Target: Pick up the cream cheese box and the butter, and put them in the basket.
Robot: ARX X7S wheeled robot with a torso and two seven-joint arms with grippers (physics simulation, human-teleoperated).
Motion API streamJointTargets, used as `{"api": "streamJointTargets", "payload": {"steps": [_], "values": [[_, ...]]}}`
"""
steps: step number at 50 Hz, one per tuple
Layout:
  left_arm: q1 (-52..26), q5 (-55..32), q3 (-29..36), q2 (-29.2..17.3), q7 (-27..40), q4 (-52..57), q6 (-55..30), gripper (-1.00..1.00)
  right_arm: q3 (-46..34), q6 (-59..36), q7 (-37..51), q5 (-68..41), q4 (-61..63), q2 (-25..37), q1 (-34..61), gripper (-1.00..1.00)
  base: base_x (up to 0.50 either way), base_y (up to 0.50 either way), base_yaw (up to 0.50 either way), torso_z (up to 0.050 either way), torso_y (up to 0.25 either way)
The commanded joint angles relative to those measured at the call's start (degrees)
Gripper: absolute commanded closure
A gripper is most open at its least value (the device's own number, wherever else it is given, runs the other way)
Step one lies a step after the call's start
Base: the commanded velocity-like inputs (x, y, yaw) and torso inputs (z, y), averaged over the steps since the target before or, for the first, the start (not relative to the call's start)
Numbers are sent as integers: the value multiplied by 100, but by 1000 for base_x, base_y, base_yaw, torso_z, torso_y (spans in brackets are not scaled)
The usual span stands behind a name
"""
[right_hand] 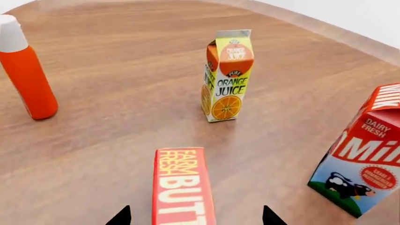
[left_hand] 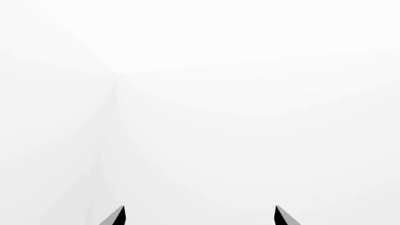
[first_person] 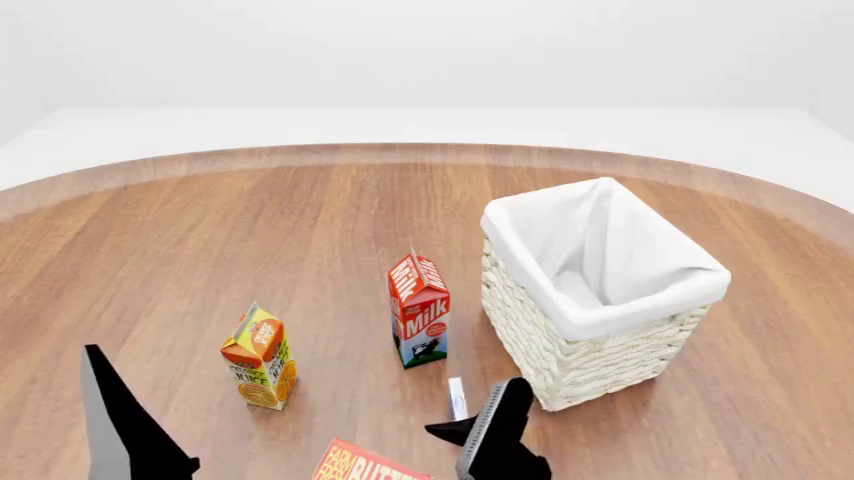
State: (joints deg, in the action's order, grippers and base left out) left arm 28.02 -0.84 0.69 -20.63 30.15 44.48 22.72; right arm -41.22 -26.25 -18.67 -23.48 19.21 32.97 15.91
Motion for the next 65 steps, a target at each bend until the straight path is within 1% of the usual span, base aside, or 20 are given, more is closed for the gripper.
{"api": "streamJointTargets", "payload": {"steps": [1,17,36,65], "values": [[-9,-8,11,-17,18,-1,-9,-100,-86,-312,32,32,-103,-93,219,-100,0,0,0,0,0],[-25,-4,29,-36,42,-37,17,-100,-216,-672,55,69,-93,-185,475,-100,0,0,0,0,0],[-2,-9,33,-68,69,-10,25,-100,-408,-698,-94,70,91,-175,528,-100,0,0,0,0,0],[-8,-47,36,-115,114,-44,41,-100,-696,-856,-223,226,-686,-553,857,-100,0,0,0,0,0]]}}
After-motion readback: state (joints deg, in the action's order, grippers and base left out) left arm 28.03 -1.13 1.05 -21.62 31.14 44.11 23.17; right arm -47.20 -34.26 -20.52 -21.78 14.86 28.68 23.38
